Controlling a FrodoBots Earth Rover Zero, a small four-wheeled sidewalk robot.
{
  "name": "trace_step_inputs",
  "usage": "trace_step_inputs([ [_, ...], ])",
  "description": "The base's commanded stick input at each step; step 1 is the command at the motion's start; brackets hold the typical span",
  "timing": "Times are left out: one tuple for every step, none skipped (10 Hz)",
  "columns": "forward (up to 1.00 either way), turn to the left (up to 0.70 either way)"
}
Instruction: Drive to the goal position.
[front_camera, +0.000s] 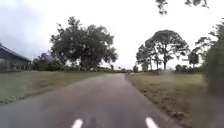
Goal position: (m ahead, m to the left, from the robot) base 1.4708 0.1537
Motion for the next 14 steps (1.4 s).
trace_step_inputs([
  [0.8, 0.03],
  [0.8, 0.03],
  [0.8, 0.03],
  [0.8, 0.03],
  [0.8, 0.03],
  [0.8, 0.03],
  [0.8, 0.03],
  [0.8, 0.03],
  [0.8, 0.03],
  [0.8, 0.11],
  [0.8, 0.32],
  [0.8, 0.32],
  [0.8, 0.24],
  [0.8, 0.12],
])
